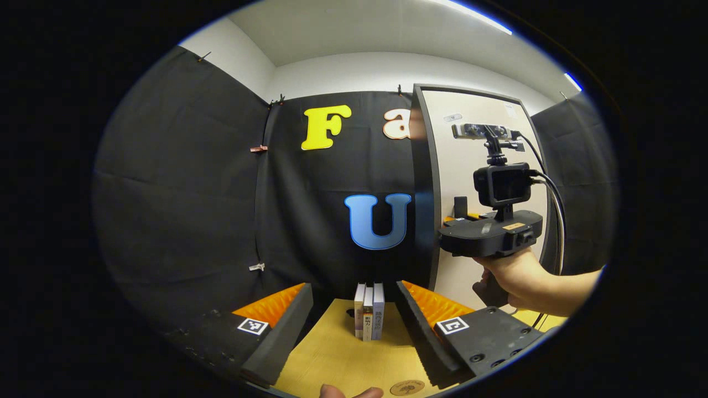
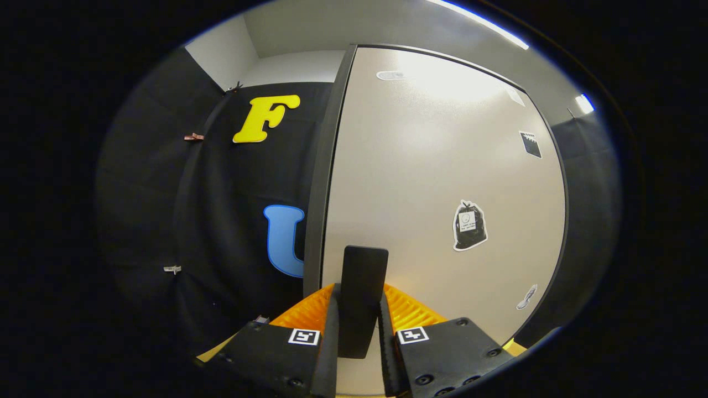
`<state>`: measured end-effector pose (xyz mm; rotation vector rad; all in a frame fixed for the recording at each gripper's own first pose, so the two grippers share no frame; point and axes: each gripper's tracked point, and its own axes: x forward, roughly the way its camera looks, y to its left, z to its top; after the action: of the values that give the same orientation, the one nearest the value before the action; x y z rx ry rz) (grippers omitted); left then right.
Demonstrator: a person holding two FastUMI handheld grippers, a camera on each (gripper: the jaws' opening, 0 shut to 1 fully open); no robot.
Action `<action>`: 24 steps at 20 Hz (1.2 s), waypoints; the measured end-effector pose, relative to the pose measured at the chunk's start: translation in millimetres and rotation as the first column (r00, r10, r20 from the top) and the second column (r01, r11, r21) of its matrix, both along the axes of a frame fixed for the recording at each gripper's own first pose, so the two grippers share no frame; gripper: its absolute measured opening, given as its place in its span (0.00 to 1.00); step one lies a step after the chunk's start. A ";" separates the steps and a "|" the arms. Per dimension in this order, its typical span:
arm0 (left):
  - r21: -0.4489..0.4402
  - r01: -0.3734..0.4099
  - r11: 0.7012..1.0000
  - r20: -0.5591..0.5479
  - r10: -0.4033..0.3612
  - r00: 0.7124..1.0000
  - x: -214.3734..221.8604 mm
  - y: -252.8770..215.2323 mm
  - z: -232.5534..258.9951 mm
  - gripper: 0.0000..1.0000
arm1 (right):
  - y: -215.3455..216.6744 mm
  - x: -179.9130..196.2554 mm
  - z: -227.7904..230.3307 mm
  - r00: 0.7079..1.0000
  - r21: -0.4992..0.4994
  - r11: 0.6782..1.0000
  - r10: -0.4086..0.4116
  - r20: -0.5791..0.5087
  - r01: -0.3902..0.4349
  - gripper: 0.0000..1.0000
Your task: Open the cabinet door with the right hand, grasp the bottle in the cabinet with the left hand and place it on the coaster, then close the cabinet door with the right hand.
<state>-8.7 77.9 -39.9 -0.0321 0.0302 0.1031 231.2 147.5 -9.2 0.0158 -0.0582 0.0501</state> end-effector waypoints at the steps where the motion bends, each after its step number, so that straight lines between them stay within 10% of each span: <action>1: -0.002 0.002 1.000 0.002 -0.002 1.000 -1.4 -1.3 1.0 0.94 | -0.1 -2.5 0.6 1.000 0.029 0.999 0.024 -0.019 -0.024 0.29; 3: -0.003 0.011 1.000 0.006 -0.011 1.000 -2.8 -5.4 1.7 0.94 | 2.9 -5.3 -1.8 0.996 0.032 0.996 0.085 -0.041 -0.084 0.17; 13: 0.008 0.043 0.999 0.029 -0.043 0.999 -18.5 -31.4 16.8 0.94 | -13.8 -103.7 3.0 0.958 0.078 0.959 0.277 -0.078 -0.271 0.17; 24: -0.004 0.124 0.992 0.041 -0.124 0.991 -33.0 -89.0 25.5 0.95 | -97.1 -198.8 9.3 0.953 0.108 0.956 0.285 -0.107 -0.274 0.16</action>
<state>-41.7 -11.1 -14.4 -0.0383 -0.0081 -0.0221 32.4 50.3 0.0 0.1191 0.0638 0.3303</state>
